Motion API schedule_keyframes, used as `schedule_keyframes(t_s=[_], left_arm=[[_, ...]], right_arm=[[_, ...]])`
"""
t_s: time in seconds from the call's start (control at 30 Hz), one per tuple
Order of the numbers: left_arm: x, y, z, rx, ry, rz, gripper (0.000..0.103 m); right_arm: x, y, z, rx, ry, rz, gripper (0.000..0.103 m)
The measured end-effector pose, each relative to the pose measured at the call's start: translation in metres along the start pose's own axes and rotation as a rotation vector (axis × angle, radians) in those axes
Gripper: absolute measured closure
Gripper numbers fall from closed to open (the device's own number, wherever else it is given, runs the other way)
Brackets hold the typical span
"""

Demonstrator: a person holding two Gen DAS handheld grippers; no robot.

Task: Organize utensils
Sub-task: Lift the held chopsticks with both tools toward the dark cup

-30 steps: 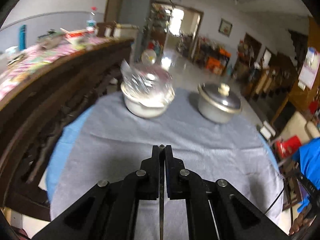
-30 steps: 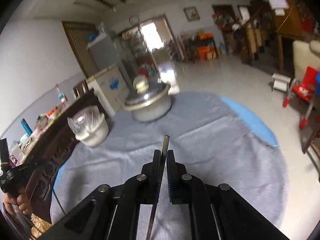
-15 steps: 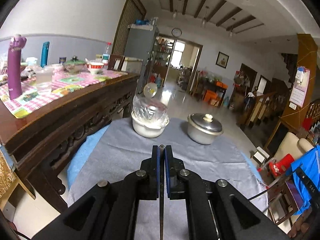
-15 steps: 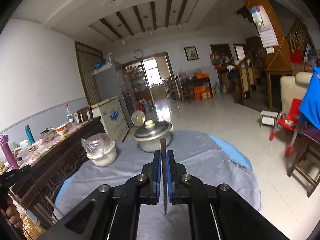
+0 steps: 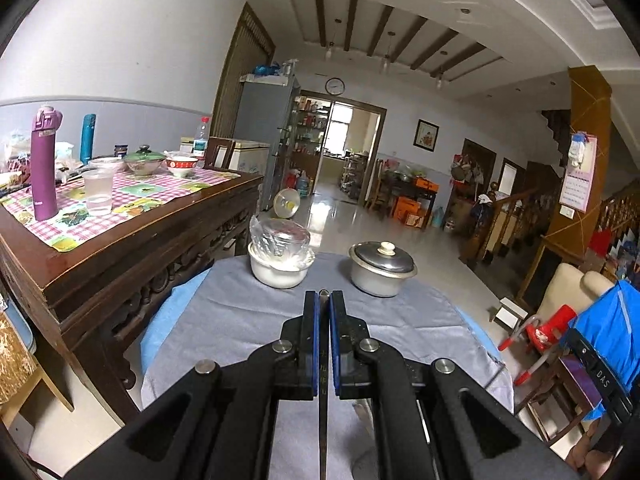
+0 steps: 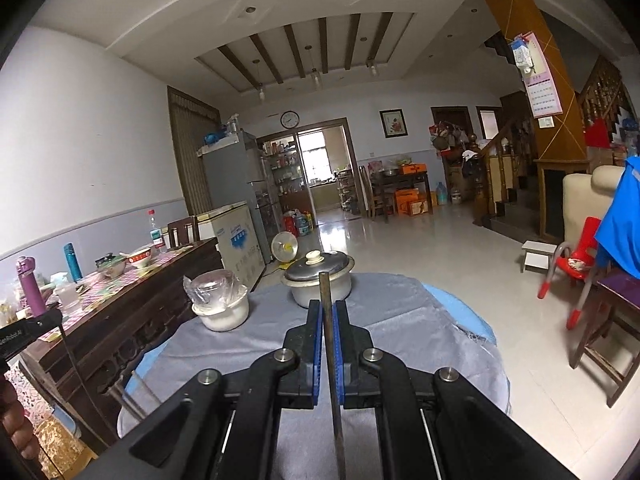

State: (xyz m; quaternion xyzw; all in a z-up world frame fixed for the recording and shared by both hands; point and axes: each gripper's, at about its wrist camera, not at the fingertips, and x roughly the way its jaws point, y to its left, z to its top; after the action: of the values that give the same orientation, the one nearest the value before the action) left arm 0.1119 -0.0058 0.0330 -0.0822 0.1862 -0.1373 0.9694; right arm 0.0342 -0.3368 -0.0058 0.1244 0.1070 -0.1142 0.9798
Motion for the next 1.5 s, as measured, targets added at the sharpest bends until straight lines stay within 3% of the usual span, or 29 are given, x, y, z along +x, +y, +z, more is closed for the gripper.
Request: schedule_keyframes(t_s=[0.5, 1.5], left_arm=[[-0.023, -0.025, -0.005, 0.058, -0.008, 0.063, 0.098], [-0.051, -0.044, 0.01, 0.055, -0.055, 0.022, 0.098]], right_arm=[[-0.035, 0.015, 0.003, -0.011, -0.02, 0.069, 0.097], [-0.057, 0.067, 0.028, -0.058, -0.022, 0.195, 0.097]])
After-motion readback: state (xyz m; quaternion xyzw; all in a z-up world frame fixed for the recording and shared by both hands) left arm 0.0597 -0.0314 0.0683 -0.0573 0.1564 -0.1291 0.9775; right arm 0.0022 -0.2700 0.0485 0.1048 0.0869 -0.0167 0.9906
